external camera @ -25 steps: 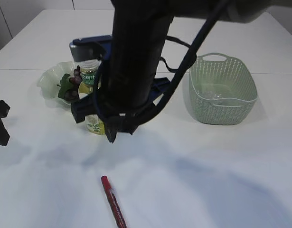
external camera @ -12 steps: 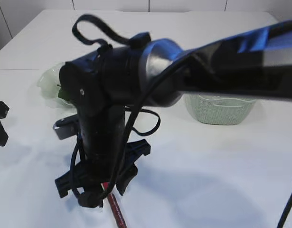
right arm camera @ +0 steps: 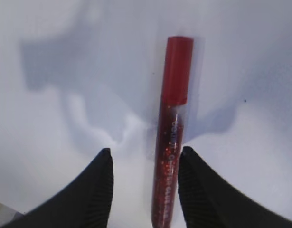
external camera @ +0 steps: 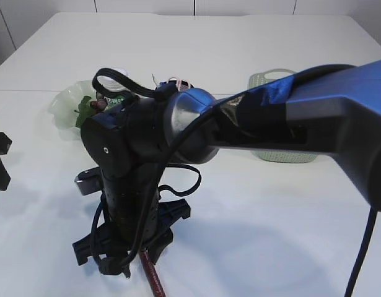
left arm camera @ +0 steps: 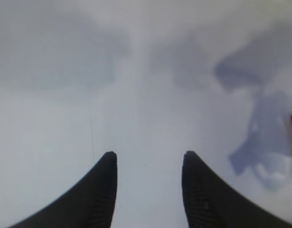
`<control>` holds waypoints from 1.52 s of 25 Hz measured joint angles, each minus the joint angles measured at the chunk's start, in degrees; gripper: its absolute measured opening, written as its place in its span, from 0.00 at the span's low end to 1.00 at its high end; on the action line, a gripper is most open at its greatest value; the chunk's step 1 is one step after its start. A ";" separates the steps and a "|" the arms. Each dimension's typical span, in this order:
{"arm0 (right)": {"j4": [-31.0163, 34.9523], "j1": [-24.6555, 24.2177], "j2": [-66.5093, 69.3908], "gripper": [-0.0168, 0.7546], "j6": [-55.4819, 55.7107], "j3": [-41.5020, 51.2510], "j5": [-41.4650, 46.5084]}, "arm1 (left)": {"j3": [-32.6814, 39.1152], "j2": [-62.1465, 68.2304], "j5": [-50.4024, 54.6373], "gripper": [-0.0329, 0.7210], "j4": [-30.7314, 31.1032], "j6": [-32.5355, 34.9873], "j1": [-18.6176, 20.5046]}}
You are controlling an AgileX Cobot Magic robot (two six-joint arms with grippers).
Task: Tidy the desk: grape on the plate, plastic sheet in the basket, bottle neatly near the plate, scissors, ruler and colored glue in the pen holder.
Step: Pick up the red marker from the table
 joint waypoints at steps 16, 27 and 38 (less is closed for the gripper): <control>-2.54 0.00 2.90 0.49 1.75 0.00 -1.27 | 0.00 0.00 0.00 0.48 0.03 0.00 0.00; -3.30 0.00 2.90 0.14 -1.67 0.00 -1.27 | 0.00 0.00 0.00 0.46 0.03 0.00 0.00; 7.49 -8.12 -3.01 0.13 -14.60 0.00 -0.66 | 0.00 0.00 0.00 0.45 0.03 0.00 0.00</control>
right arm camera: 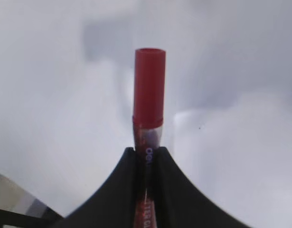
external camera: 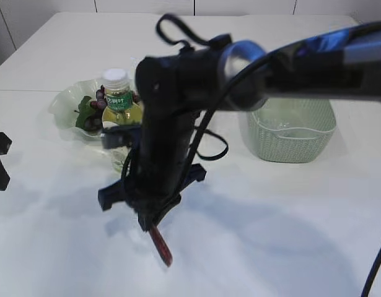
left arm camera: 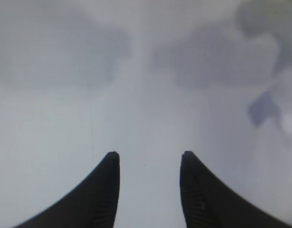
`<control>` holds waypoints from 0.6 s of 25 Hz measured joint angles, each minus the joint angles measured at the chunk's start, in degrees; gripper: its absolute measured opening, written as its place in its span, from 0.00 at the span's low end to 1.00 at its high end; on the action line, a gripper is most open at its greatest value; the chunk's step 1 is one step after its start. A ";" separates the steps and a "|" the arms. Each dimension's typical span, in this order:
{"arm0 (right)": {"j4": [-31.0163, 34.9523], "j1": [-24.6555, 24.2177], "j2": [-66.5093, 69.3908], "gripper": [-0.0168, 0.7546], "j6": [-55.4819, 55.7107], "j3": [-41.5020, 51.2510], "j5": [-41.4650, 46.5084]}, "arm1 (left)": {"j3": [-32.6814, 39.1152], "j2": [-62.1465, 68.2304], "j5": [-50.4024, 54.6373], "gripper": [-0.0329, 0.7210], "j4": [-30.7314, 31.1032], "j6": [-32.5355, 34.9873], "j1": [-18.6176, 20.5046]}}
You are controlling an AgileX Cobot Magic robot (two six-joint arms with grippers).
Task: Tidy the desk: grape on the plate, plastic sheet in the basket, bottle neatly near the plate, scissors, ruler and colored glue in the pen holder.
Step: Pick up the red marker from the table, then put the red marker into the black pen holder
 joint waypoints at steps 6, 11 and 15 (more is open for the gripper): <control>16.37 -13.67 -6.35 0.13 -14.54 0.00 -0.03 | 0.00 0.00 0.00 0.45 0.00 0.00 0.00; 31.05 -24.99 -7.78 0.13 -28.68 -0.63 -2.01 | 0.00 0.00 0.00 0.45 0.00 0.00 0.00; 46.50 -30.90 -7.78 0.13 -42.26 -0.75 -7.58 | 0.00 0.00 0.00 0.45 0.00 0.00 0.00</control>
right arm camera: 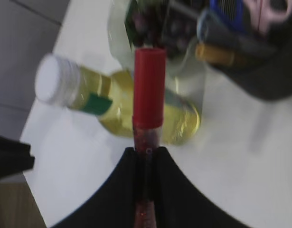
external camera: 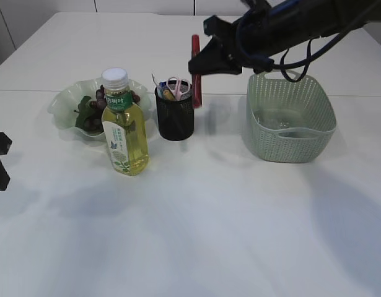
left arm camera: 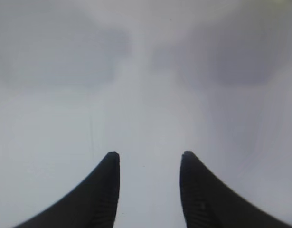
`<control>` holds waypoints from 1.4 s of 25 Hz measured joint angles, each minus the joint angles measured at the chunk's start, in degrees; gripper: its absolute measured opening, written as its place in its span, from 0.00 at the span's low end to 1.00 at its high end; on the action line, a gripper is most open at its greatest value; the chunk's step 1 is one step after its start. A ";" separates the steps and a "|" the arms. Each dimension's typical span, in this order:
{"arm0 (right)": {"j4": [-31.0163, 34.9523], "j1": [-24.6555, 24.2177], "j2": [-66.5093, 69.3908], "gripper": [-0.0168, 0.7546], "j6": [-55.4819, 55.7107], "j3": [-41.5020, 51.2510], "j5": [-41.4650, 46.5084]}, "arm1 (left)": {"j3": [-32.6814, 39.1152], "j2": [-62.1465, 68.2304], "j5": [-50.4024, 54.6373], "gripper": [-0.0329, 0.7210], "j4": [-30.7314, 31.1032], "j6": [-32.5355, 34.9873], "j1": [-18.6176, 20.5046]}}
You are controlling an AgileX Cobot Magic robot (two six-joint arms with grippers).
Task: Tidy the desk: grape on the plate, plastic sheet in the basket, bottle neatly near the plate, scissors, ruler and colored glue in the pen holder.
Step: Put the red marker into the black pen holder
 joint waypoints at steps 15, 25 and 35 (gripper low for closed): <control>40.74 -1.76 10.05 0.13 -53.62 -5.02 -4.75 | 0.00 0.00 0.00 0.45 0.00 0.00 0.00; 41.52 -1.76 18.07 0.16 -67.89 -10.87 -4.86 | 0.00 0.00 0.00 0.45 0.00 0.00 0.00; 41.15 -1.76 20.71 0.43 -68.61 -11.01 -5.50 | 0.00 0.00 0.00 0.45 0.00 0.00 0.00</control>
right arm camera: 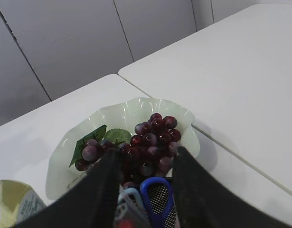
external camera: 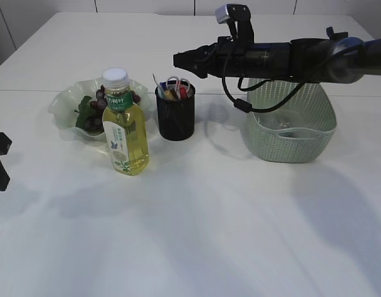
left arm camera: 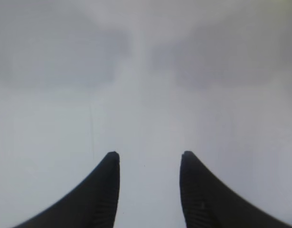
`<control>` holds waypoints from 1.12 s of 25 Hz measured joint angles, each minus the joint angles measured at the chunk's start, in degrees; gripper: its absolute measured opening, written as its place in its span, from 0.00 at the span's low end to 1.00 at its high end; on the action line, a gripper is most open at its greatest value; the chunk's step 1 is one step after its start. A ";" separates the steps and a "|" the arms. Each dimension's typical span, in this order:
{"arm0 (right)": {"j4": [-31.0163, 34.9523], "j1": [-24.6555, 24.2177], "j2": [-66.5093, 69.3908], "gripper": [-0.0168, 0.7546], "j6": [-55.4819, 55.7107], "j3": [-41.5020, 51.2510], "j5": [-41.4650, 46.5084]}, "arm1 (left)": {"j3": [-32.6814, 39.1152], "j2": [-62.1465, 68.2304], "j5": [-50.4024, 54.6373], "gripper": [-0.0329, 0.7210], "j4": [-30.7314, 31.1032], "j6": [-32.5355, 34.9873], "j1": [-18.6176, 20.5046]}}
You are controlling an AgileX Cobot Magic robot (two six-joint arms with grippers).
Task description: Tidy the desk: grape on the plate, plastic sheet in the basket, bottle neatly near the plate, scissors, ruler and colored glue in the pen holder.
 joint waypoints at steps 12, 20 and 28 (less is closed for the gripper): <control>-36.04 0.00 -11.07 0.52 42.67 -0.09 -5.05 | 0.00 0.00 0.00 0.45 0.00 0.00 0.00; -84.02 0.00 -24.37 0.52 88.66 -0.13 13.45 | 0.00 0.00 -1.55 0.45 0.00 0.00 0.00; -103.01 0.00 -36.58 0.52 100.20 9.64 18.42 | 0.00 0.00 -3.03 0.45 -0.82 0.00 0.00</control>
